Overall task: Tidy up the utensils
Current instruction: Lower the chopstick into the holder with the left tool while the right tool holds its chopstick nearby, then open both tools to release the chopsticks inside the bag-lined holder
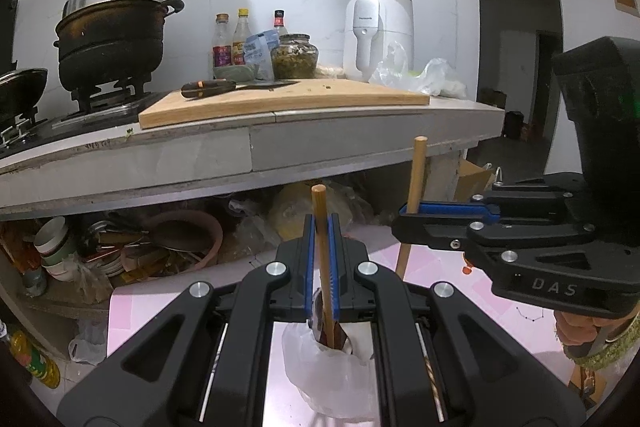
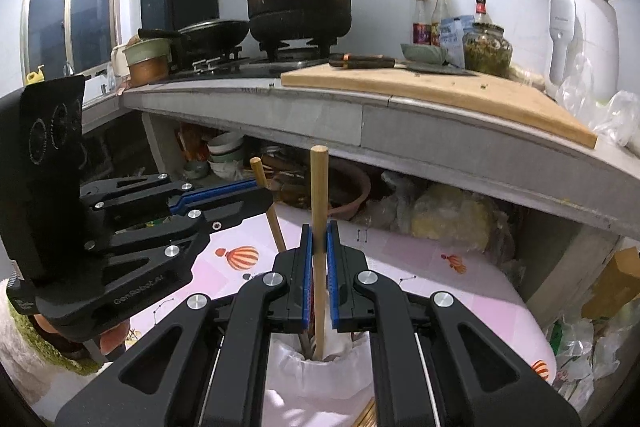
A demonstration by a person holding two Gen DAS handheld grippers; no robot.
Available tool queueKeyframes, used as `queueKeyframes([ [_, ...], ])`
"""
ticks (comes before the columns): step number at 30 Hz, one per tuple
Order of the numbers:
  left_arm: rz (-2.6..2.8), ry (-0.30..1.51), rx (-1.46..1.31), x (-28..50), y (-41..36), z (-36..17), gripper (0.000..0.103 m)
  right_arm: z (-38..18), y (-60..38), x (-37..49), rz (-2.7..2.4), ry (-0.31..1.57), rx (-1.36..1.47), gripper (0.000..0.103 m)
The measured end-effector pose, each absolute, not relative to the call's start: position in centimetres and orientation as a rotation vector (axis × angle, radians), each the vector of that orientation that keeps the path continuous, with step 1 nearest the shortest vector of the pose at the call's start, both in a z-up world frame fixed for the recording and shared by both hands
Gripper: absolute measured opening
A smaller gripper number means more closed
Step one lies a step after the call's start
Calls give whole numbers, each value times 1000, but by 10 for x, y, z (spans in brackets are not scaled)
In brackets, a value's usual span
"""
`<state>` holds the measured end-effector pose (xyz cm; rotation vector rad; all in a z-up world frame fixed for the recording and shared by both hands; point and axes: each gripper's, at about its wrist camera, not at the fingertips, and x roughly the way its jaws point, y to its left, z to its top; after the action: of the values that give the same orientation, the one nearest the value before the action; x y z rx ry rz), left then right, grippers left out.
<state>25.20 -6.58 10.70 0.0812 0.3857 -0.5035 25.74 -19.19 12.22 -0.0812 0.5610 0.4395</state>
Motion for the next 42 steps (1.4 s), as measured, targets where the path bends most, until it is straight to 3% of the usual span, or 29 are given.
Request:
queueKeyframes([
  [24, -539, 532, 7, 264, -61, 72, 6, 78, -196, 275, 469, 727, -8, 8],
  [29, -527, 556, -46, 266, -52, 72, 25, 85, -201, 273, 469, 731, 19, 9],
  [30, -522, 555, -59, 265, -49, 73, 25, 87, -202, 272, 468, 729, 23, 9],
  [34, -508, 548, -99, 260, -39, 79, 31, 98, -209, 265, 450, 701, 40, 30],
  [42, -487, 512, -136, 234, -24, 90, 39, 128, -232, 249, 411, 636, 87, 36],
])
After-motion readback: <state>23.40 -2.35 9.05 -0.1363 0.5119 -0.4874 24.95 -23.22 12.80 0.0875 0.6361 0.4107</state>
